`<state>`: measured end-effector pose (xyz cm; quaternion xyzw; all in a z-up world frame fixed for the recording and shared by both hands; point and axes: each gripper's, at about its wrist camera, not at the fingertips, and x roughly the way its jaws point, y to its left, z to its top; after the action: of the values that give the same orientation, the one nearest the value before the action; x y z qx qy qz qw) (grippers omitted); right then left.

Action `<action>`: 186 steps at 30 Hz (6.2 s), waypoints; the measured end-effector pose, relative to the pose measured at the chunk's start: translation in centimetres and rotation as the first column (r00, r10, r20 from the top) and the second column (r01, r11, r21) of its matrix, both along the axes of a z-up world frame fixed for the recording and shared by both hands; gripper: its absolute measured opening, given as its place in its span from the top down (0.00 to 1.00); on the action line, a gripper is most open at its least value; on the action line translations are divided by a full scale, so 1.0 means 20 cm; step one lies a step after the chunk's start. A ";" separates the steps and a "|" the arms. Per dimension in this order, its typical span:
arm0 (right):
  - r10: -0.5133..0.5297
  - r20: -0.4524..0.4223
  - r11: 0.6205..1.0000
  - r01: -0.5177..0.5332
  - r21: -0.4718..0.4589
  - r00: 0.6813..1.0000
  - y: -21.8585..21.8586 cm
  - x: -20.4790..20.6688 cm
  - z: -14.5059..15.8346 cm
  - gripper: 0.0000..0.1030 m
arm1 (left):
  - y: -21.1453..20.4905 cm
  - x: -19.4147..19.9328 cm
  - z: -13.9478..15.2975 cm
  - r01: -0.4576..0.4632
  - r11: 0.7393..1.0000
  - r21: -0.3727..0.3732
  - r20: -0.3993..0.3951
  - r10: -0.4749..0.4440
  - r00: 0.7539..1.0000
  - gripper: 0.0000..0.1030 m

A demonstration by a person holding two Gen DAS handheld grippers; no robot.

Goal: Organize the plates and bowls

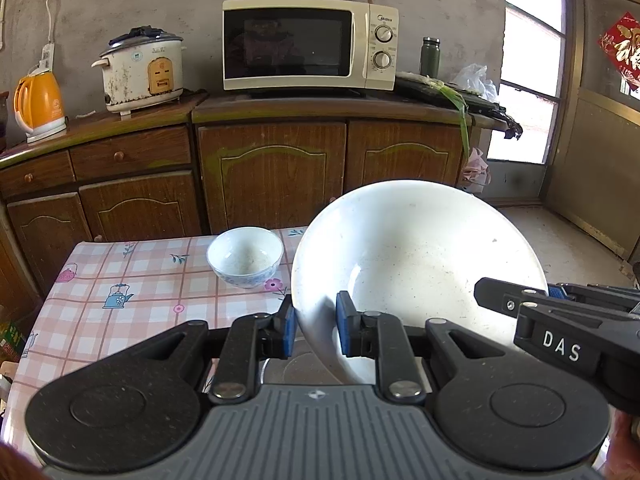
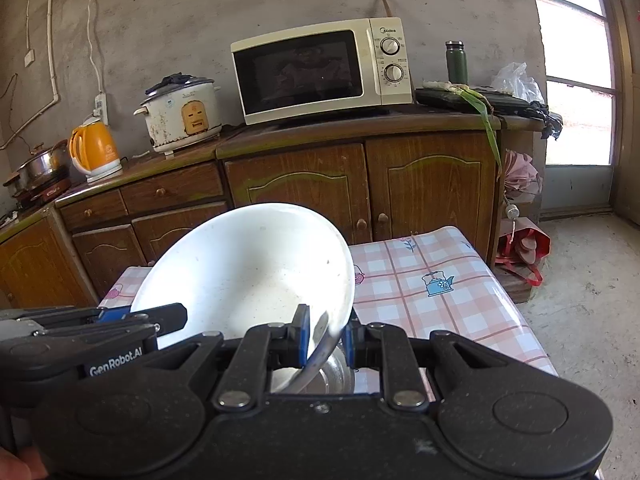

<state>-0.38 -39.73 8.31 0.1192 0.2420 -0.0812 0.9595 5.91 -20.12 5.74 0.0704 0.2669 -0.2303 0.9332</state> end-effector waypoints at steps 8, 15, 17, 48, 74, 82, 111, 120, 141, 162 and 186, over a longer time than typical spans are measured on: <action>0.013 -0.006 1.000 -0.013 -0.004 1.000 0.06 -0.03 -0.01 0.78 | 0.05 -0.05 -0.02 -0.015 1.000 0.004 0.005 0.015 1.000 0.80; 0.024 -0.007 1.000 -0.024 -0.012 1.000 0.10 -0.05 -0.02 0.78 | 0.07 -0.08 -0.02 -0.026 1.000 0.005 0.010 0.026 1.000 0.79; 0.026 -0.008 1.000 -0.026 -0.014 1.000 0.11 -0.06 -0.02 0.78 | 0.08 -0.08 -0.02 -0.029 1.000 0.008 0.014 0.028 1.000 0.79; 0.050 -0.002 0.998 -0.050 -0.026 0.999 0.19 -0.14 -0.01 0.78 | 0.16 -0.20 -0.03 -0.045 0.999 0.005 0.047 0.045 0.998 0.79; 0.063 -0.017 0.998 -0.063 -0.017 0.998 0.22 -0.21 -0.05 0.78 | 0.21 -0.25 -0.07 -0.048 0.999 0.011 0.039 0.047 0.998 0.79; 0.066 -0.023 0.998 -0.066 -0.013 0.998 0.22 -0.22 -0.07 0.78 | 0.22 -0.26 -0.10 -0.047 0.999 0.017 0.027 0.047 0.999 0.78; 0.063 -0.045 0.998 -0.063 -0.002 0.997 0.22 -0.24 -0.11 0.78 | 0.21 -0.28 -0.14 -0.041 0.999 0.024 0.002 0.041 0.999 0.78; 0.062 -0.052 0.998 -0.062 0.000 0.997 0.22 -0.24 -0.12 0.78 | 0.21 -0.29 -0.16 -0.038 0.999 0.026 -0.007 0.038 0.999 0.78; 0.057 -0.083 0.998 -0.056 0.011 0.995 0.21 -0.27 -0.17 0.78 | 0.20 -0.29 -0.20 -0.027 0.999 0.039 -0.042 0.028 0.999 0.78; 0.055 -0.121 0.998 -0.053 0.022 0.991 0.20 -0.27 -0.24 0.78 | 0.19 -0.29 -0.26 -0.015 0.998 0.058 -0.073 0.019 0.997 0.78; 0.060 -0.171 0.998 -0.056 0.032 0.983 0.21 -0.26 -0.31 0.78 | 0.17 -0.28 -0.32 -0.004 0.997 0.082 -0.113 0.014 0.994 0.78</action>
<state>-5.52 -35.62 2.08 0.1176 0.3283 -0.0599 0.9353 0.41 -16.64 -0.66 0.0943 0.3288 -0.2186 0.9139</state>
